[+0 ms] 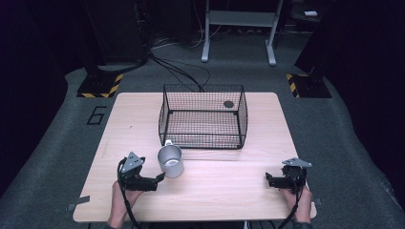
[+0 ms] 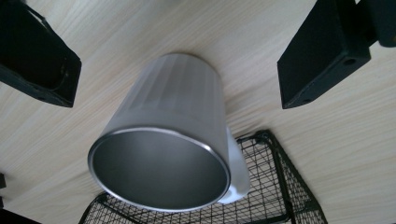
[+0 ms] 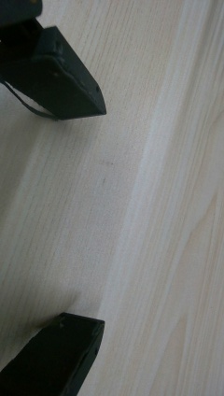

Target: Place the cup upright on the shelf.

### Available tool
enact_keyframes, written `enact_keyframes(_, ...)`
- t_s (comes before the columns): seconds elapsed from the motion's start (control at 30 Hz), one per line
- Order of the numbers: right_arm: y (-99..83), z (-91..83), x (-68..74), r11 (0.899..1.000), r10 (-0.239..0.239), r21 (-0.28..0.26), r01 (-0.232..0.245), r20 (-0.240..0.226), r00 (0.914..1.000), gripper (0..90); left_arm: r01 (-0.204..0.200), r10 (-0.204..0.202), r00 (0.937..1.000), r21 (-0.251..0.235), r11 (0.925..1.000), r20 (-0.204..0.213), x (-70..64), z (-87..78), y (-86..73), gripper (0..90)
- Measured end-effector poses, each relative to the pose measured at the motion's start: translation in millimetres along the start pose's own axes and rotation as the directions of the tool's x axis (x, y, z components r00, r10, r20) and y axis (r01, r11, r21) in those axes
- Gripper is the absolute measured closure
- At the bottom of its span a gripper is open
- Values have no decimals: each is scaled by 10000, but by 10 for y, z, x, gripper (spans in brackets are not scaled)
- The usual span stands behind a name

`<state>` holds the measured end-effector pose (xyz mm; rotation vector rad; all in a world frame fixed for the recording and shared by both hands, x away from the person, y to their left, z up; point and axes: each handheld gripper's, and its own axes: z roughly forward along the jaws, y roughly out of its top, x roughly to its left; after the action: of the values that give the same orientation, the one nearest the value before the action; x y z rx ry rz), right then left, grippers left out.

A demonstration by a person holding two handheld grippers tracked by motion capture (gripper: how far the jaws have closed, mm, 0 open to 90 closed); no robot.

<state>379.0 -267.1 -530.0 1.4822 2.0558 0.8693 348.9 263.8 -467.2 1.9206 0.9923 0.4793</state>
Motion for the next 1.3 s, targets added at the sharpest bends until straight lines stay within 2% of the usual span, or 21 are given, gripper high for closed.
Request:
enact_keyframes(0.2, 0, 0, 0, 10000, -8, 1, 8, -6, 10000, 0, -198, 199, 9998, -150, 9997, 29, -72, 115, 150, 0)
enact_keyframes(0.5, 1, 1, -1, 10000, -3, 3, 3, -14, 10000, 0, -485, 485, 9988, -45, 9988, 4, -122, 254, 286, 0)
enact_keyframes(0.83, 0, 1, -1, 10000, -9, 0, 9, -20, 10000, 0, -553, 556, 9980, 102, 9984, -293, -157, 430, 338, 0)
enact_keyframes(0.93, 0, 0, -1, 10000, -7, 4, 7, -20, 10000, 1, -651, 658, 9975, 267, 9975, -242, -160, 452, 345, 2)
enact_keyframes(0.97, 0, 0, -2, 10000, -18, 6, 18, -22, 10000, 0, -640, 646, 9973, 183, 9978, -353, -172, 471, 343, 16)
enact_keyframes(1.3, 0, 1, -1, 10000, -8, 0, 8, -20, 10000, 0, -861, 895, 9932, 471, 9952, -744, -203, 555, 336, 51)
